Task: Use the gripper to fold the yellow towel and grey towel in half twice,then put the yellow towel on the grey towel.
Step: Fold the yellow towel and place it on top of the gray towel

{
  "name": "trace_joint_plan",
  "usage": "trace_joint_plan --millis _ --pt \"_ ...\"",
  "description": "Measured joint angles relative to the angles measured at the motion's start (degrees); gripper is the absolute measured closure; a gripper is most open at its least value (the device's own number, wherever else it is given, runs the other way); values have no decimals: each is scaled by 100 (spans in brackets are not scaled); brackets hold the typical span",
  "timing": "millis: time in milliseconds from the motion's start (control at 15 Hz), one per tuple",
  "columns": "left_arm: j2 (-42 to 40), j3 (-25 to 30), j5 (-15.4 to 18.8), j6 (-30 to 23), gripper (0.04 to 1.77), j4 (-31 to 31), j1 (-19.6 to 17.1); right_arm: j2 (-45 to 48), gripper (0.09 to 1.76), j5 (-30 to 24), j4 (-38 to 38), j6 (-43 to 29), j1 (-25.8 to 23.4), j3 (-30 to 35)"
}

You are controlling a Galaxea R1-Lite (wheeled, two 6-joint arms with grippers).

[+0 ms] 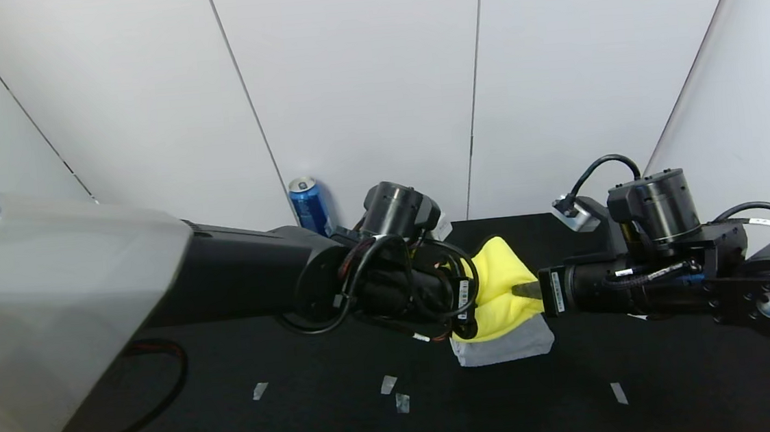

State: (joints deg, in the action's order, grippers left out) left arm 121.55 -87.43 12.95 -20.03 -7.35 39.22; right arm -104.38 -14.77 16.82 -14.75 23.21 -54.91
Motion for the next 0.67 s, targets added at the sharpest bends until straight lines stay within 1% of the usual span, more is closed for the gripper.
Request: trace_joint_plan --millis 267,667 --pt "673 -573 -9 18 160 -6 -17 -227 170 0 562 90 -180 232" --pt "1136 -984 -94 52 160 -6 -199 -869 170 -11 1473 99 -347 293"
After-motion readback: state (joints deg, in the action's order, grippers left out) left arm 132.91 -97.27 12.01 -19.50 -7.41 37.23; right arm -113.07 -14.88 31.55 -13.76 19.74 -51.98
